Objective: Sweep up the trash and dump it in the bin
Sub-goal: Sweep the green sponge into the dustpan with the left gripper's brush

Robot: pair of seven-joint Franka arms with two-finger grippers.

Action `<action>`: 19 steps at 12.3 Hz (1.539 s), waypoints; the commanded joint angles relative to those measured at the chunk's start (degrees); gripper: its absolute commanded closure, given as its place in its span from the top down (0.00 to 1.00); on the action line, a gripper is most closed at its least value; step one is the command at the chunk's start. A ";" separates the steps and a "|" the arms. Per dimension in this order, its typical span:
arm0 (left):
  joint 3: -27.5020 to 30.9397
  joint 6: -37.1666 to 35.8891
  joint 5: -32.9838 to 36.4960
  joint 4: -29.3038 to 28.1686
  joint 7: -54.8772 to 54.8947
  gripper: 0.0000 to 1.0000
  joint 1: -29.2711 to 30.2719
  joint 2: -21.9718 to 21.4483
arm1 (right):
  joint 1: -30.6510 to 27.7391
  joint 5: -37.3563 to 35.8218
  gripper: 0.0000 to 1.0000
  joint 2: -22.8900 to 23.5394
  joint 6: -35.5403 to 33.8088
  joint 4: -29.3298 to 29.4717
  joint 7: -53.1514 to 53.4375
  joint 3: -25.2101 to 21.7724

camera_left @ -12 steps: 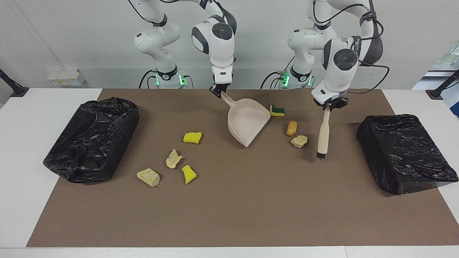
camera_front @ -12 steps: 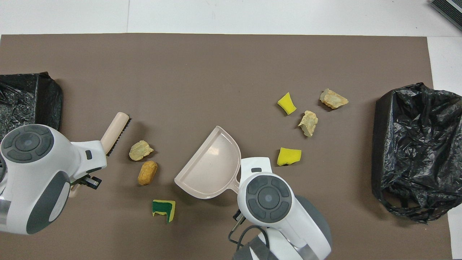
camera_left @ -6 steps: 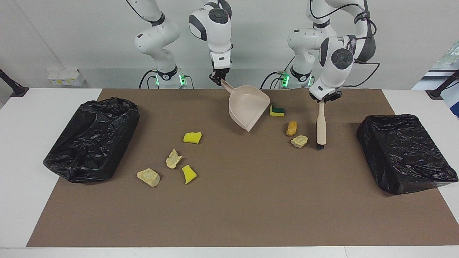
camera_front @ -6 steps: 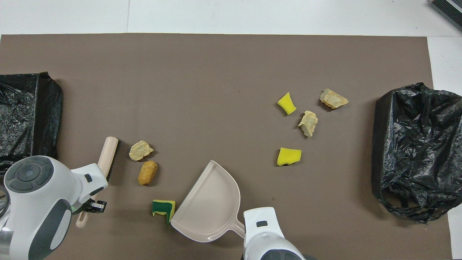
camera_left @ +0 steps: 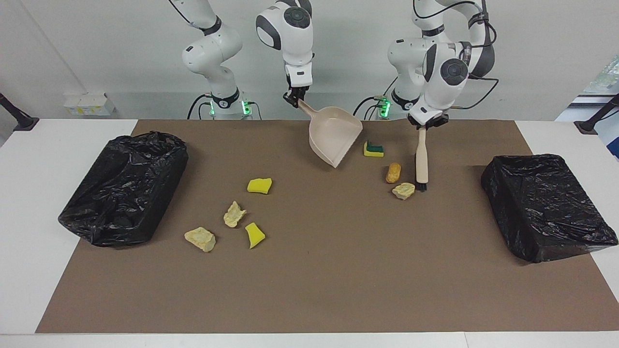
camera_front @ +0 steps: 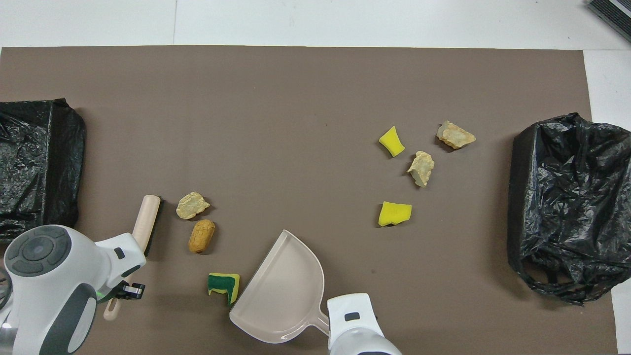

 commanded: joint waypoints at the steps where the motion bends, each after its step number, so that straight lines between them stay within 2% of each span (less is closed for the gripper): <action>1: 0.52 -0.90 -1.87 -2.53 -3.67 0.00 -5.52 -2.62 | -0.05 1.13 0.00 -1.94 1.81 -1.67 -1.27 -0.02; 5: 0.43 0.24 -8.45 -2.54 -5.87 0.00 -8.60 -1.65 | -0.31 1.13 0.00 0.43 5.42 -1.50 -2.94 -0.02; 8: 0.52 -0.10 -8.82 -1.66 -7.91 0.00 -10.11 -0.33 | -0.49 1.13 0.00 1.39 5.60 -1.76 -3.03 -0.02; 12: 0.52 -7.81 -8.82 4.57 -7.03 0.00 -4.93 -1.12 | -0.58 1.13 0.00 1.75 5.42 -2.81 -2.68 -0.02; 14: 0.52 -11.34 -8.82 5.46 -7.46 0.00 -5.01 -2.70 | -0.49 1.13 0.00 1.76 5.95 -2.81 -2.77 -0.02; 16: 0.43 -8.56 -8.82 2.23 -7.55 0.00 -5.36 -3.94 | -0.49 1.13 0.00 2.02 6.13 -2.81 -3.20 -0.02; 19: 0.43 1.37 -8.82 -2.26 -7.46 0.00 -5.54 -1.40 | -0.31 1.13 0.00 4.04 8.50 -2.73 -2.85 -0.02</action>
